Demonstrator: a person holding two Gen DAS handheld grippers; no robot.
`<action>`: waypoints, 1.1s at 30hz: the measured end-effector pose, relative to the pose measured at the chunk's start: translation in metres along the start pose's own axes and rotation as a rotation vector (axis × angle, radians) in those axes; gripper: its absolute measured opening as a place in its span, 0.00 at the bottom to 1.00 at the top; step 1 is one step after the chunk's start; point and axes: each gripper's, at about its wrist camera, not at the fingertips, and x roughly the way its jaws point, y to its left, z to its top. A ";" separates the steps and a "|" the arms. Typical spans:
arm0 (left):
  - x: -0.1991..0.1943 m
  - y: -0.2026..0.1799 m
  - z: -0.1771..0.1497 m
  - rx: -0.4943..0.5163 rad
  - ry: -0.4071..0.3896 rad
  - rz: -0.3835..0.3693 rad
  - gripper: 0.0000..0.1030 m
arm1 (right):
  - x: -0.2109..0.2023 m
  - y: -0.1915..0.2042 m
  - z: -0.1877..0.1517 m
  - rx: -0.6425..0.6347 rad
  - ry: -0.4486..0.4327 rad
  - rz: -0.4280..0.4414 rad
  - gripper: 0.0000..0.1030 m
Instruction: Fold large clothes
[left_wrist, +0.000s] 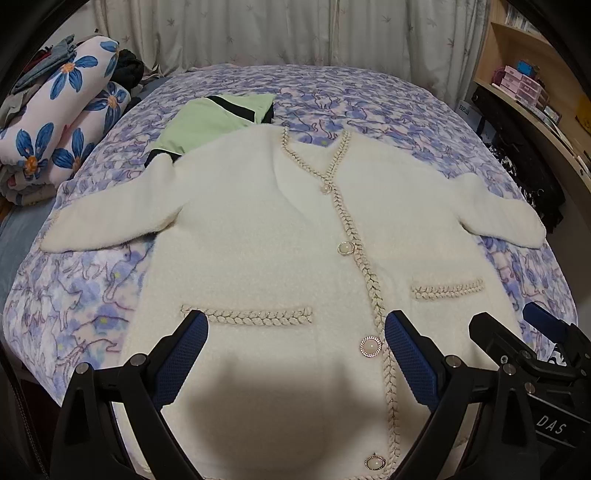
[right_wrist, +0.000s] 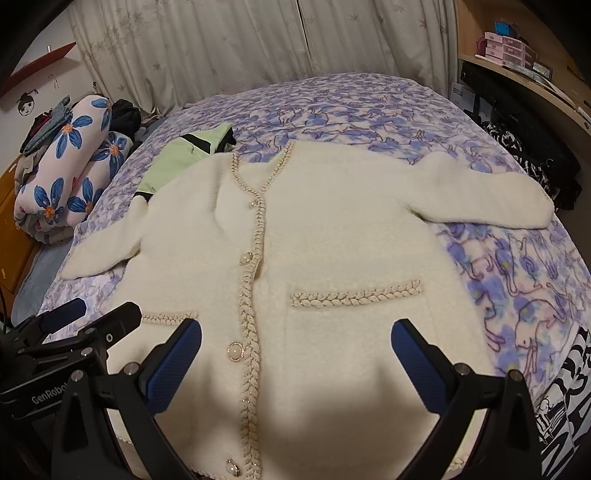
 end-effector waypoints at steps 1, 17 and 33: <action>0.000 0.000 0.000 0.001 0.001 0.000 0.92 | 0.000 0.000 0.000 0.001 0.000 0.001 1.00; 0.005 -0.012 0.007 0.007 0.006 0.004 0.92 | 0.005 -0.008 0.004 0.009 -0.015 -0.002 1.00; 0.020 -0.055 0.051 0.098 -0.023 -0.025 0.93 | 0.005 -0.064 0.041 0.020 -0.088 0.006 0.99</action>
